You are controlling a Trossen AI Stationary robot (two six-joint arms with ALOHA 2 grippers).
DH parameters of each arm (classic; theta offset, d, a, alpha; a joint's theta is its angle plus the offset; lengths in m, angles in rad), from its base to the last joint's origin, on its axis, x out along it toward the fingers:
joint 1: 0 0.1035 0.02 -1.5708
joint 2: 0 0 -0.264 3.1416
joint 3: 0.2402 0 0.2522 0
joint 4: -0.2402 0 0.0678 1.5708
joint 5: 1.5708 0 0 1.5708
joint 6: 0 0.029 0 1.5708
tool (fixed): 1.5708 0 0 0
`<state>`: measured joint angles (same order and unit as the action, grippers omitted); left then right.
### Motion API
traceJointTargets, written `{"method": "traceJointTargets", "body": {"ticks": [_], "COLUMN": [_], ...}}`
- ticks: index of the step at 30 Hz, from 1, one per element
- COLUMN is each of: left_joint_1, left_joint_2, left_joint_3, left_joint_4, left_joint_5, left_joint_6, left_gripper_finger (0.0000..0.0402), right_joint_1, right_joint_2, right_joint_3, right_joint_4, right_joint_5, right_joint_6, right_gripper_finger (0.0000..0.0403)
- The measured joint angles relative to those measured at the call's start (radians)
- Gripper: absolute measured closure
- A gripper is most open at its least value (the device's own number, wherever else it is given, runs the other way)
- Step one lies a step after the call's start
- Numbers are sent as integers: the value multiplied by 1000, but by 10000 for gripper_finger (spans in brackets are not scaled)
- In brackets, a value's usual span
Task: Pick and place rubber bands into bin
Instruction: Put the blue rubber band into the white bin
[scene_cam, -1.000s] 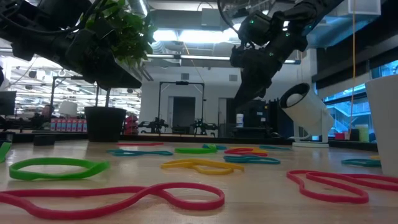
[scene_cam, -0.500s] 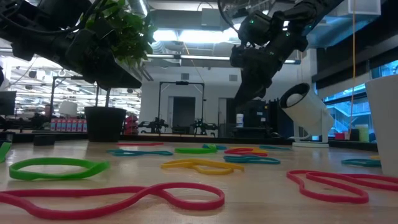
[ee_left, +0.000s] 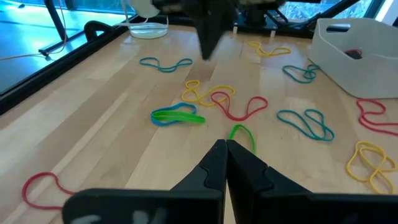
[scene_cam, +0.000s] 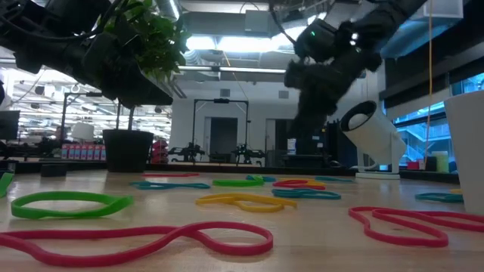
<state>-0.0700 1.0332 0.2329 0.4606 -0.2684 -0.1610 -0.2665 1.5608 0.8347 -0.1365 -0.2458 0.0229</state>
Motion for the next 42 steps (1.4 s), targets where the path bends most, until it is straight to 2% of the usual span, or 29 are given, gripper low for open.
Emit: {"method": "traceJointTargets", "body": {"ticks": [3, 7, 11, 15, 17, 20, 24, 28, 31, 36, 42], "left_joint_1": [0, 0, 0, 0, 0, 0, 0, 0, -9, -59, -100], "left_joint_2": [0, 0, 0, 0, 0, 12, 63, 130, 189, 322, 475], "left_joint_3": [0, 0, 0, 19, 67, 176, 314, 404, 467, 586, 700], "left_joint_4": [0, 0, 0, -1, -63, -278, -483, -520, -574, -711, -837], "left_joint_5": [0, -3, -5, -55, -58, -78, -147, -134, -81, -66, 9], "left_joint_6": [-16, 10, 17, -10, -17, -21, -64, -62, -16, 16, -44], "left_gripper_finger": [398, 398, 398, 398, 398, 398, 398, 398, 398, 395, 359], "right_joint_1": [0, -1, -1, 0, -1, -1, -2, -2, -2, -2, -2], "right_joint_2": [-4, -61, -164, -306, -382, -499, -632, -706, -727, -728, -729], "right_joint_3": [-101, -218, -328, -445, -504, -568, -605, -613, -613, -614, -614], "right_joint_4": [110, 192, 260, 348, 381, 401, 401, 382, 351, 320, 307], "right_joint_5": [-74, -81, -81, -72, -63, -60, -39, -37, -36, -36, -36], "right_joint_6": [33, 82, 111, 160, 184, 185, 186, 182, 178, 148, 127], "right_gripper_finger": [396, 396, 396, 396, 396, 396, 396, 396, 396, 396, 396]}}
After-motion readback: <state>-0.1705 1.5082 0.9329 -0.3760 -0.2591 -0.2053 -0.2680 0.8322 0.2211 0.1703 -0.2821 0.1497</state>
